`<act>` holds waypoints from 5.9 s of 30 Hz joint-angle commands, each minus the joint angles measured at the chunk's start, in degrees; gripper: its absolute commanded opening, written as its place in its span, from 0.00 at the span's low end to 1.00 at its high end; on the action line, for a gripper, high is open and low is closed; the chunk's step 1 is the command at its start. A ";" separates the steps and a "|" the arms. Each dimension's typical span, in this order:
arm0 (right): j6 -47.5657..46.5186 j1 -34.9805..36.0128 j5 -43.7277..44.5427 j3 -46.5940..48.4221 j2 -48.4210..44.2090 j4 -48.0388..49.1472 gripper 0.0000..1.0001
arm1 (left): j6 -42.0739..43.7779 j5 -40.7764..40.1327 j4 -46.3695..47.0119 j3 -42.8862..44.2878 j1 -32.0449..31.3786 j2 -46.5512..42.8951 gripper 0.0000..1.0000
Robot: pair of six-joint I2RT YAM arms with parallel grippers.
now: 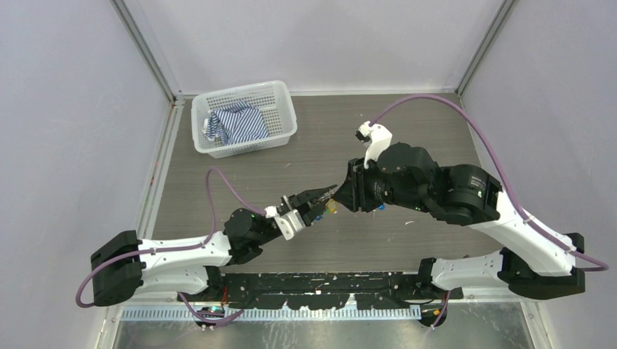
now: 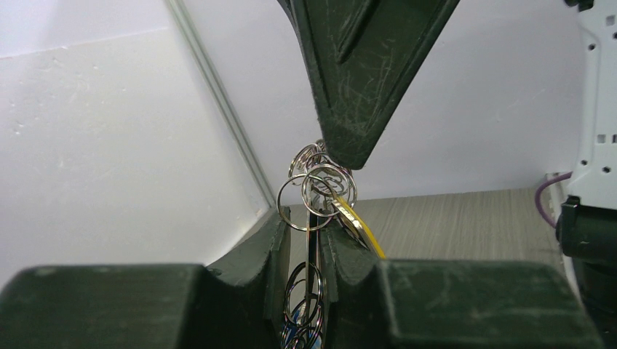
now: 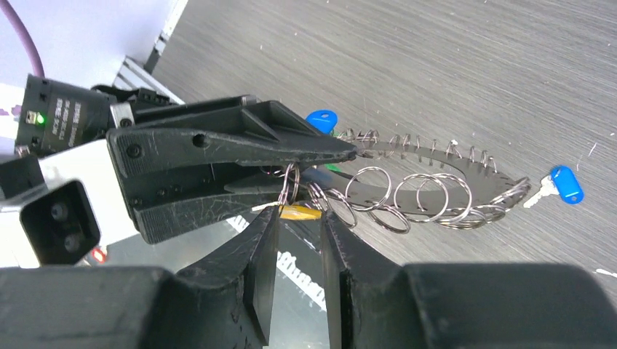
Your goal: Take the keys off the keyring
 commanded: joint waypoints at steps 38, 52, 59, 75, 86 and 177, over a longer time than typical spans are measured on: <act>19.35 0.59 13.23 -26.25 -15.34 24.24 0.20 | 10.94 -8.91 2.36 4.93 -2.50 3.55 0.00; 8.63 0.59 7.44 -17.43 -11.59 16.03 0.01 | 10.76 -2.53 1.74 3.66 -2.56 1.82 0.00; 0.11 -1.94 -8.15 -13.76 -8.58 14.25 0.01 | 10.26 3.70 2.03 2.62 -2.61 -0.81 0.00; 2.35 -8.65 -12.67 -10.69 -6.00 10.07 0.35 | 13.05 -2.55 0.53 3.45 -3.89 -1.60 0.00; 8.01 -8.33 -3.55 -20.06 -14.60 17.96 0.37 | 14.41 -8.99 2.63 4.06 -3.88 1.19 0.00; 15.15 7.10 32.42 -27.73 -19.23 23.44 0.18 | 36.59 -9.75 -8.87 16.25 -3.31 6.05 0.00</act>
